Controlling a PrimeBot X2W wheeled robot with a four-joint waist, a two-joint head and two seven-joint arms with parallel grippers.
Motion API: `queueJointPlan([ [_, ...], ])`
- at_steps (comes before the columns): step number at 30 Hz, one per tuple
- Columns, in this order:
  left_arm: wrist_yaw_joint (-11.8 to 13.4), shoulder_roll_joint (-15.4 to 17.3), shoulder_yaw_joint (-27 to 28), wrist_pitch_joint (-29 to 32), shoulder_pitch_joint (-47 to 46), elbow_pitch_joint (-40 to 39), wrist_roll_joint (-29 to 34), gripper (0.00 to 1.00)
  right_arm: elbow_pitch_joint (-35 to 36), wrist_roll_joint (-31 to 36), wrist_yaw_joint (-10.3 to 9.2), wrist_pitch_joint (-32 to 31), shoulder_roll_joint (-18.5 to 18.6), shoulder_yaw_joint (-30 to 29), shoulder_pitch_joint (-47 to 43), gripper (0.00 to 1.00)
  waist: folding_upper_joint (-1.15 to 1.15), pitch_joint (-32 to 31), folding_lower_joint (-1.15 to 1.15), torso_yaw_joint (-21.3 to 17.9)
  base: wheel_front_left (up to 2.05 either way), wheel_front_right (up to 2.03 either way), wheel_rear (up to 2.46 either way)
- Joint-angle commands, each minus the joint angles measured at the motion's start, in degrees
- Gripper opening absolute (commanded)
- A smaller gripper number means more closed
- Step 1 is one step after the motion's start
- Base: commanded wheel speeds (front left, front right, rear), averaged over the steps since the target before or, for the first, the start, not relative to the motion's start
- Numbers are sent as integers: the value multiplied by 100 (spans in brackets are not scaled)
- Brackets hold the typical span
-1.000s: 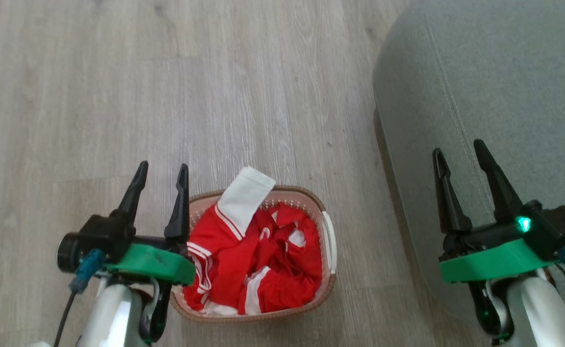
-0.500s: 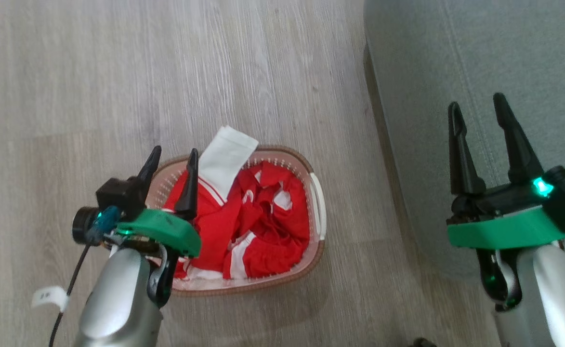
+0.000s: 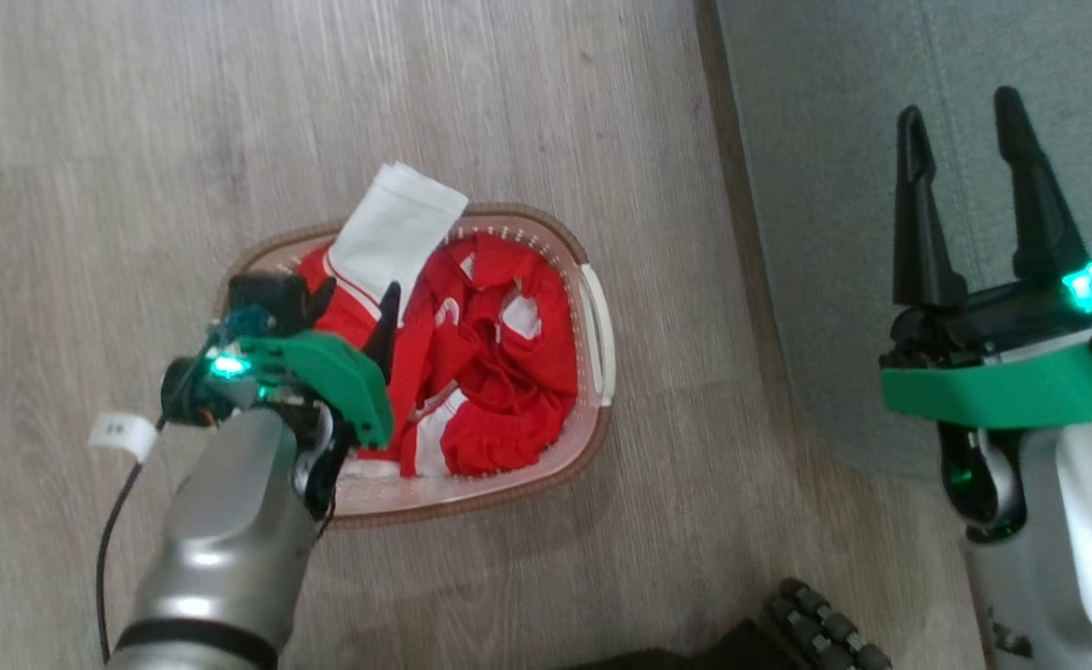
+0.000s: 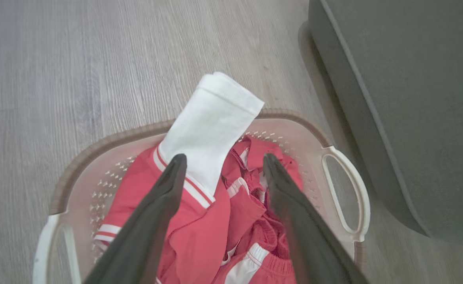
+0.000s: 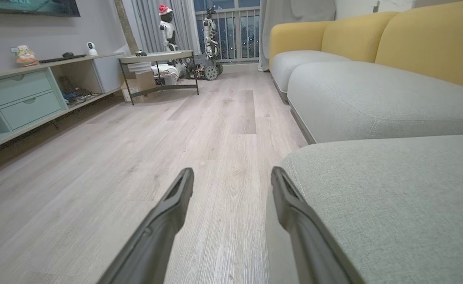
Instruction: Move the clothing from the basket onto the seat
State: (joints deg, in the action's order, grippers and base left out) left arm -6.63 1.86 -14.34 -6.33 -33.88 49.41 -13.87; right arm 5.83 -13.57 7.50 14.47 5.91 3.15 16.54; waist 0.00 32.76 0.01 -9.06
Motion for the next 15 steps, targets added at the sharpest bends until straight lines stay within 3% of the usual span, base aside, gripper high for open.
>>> queueJointPlan([
  [1,-32,103,85,19,-185,74,-48,100,240,23,-1,52,3,73,103,100,0,250,-1,-97,0,0,0],
  [15,100,243,29,643,-1265,1694,-131,100,617,35,-1,52,-89,161,621,100,0,1213,-1,-470,0,0,0],
])
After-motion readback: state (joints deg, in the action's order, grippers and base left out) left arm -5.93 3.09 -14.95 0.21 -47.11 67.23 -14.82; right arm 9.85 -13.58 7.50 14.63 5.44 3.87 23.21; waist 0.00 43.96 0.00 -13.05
